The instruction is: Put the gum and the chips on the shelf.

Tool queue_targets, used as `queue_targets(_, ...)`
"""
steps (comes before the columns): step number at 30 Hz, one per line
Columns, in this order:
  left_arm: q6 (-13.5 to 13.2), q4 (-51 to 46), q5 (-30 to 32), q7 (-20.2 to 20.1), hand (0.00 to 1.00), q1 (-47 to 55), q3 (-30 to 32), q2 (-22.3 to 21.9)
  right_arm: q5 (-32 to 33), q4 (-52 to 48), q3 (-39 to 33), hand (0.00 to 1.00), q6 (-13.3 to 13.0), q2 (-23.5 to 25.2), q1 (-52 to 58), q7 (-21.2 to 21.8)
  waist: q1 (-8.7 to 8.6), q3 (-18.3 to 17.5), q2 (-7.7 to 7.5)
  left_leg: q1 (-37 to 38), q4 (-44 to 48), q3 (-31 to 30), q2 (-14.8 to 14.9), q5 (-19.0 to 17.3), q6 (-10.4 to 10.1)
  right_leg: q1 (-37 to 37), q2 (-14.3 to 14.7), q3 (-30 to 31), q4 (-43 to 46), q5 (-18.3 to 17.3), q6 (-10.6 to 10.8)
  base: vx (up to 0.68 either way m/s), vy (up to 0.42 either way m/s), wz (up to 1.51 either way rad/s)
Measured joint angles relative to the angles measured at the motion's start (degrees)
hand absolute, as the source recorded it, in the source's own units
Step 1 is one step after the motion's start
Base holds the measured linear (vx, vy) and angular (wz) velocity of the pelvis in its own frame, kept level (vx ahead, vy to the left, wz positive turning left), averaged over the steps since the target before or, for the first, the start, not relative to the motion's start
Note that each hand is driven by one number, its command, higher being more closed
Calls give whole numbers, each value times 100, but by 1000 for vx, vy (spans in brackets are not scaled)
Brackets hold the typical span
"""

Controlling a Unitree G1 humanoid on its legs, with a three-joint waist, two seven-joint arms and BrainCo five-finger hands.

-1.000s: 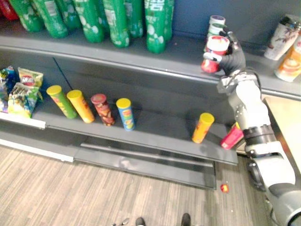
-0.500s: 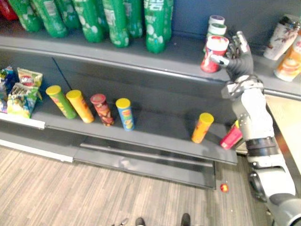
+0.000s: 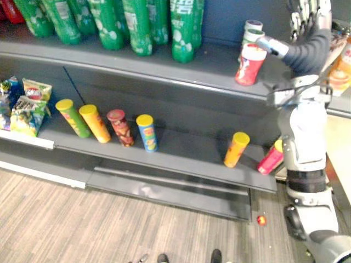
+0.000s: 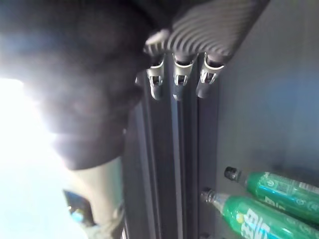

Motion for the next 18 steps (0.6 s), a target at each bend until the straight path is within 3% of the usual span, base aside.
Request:
queue_targets(12, -63, -5, 424, 98, 0, -1, -7, 52, -2534, -445, 1645, 0, -259, 180, 1255, 251, 0, -81, -116, -22, 0, 17, -1, -5, -7, -58, -7, 26, 51, -4, -1, 0, 0, 0)
queue_targets(18, -79, 14, 446, 165, 0, -7, -17, 56, -2566, -428, 2720, 0, -376, 164, 2209, 694, 3, -94, -123, -23, 0, 33, -4, -13, -18, -76, -11, 42, 73, -9, -5, 0, 0, 0)
